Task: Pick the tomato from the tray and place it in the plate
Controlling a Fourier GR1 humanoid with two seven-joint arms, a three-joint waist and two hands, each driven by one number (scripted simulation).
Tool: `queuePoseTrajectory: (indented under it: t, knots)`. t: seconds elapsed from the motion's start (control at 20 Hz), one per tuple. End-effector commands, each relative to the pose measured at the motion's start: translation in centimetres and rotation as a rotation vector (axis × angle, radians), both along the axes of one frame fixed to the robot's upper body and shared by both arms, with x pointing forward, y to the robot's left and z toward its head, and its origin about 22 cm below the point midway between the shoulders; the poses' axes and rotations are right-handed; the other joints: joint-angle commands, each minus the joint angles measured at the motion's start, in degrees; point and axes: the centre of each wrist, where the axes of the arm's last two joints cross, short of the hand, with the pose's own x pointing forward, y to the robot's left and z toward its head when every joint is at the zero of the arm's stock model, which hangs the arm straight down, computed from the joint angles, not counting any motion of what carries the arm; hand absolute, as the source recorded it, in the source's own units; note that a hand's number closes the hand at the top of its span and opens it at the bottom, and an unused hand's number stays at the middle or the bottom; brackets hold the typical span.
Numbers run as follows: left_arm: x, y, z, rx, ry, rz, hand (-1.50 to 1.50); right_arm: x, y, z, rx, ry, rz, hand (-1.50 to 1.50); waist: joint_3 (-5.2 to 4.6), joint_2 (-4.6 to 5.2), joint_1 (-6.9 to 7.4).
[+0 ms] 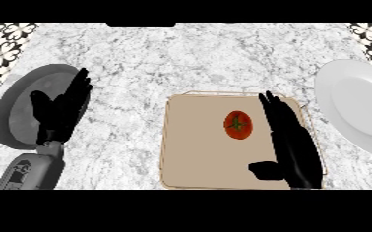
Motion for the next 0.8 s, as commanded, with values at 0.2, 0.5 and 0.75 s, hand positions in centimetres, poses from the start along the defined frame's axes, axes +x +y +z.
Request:
queuePoseTrajectory:
  t: [0.2, 0.5, 0.75]
  knots:
    - [-0.3, 0.4, 0.5, -0.001, 0.012, -0.006, 0.00, 0.1, 2.3, -1.9, -0.128, 0.158, -0.035, -1.50, 0.04, 0.01, -0.10]
    - [-0.2, -1.0, 0.4, 0.001, -0.013, -0.007, 0.00, 2.7, 3.7, -0.1, -0.132, 0.211, -0.049, -1.50, 0.04, 0.01, -0.13]
    - [-0.7, 1.2, -2.2, -0.016, -0.004, -0.009, 0.00, 6.1, 3.3, -0.5, -0.158, 0.218, -0.067, -1.50, 0.02, 0.08, -0.02]
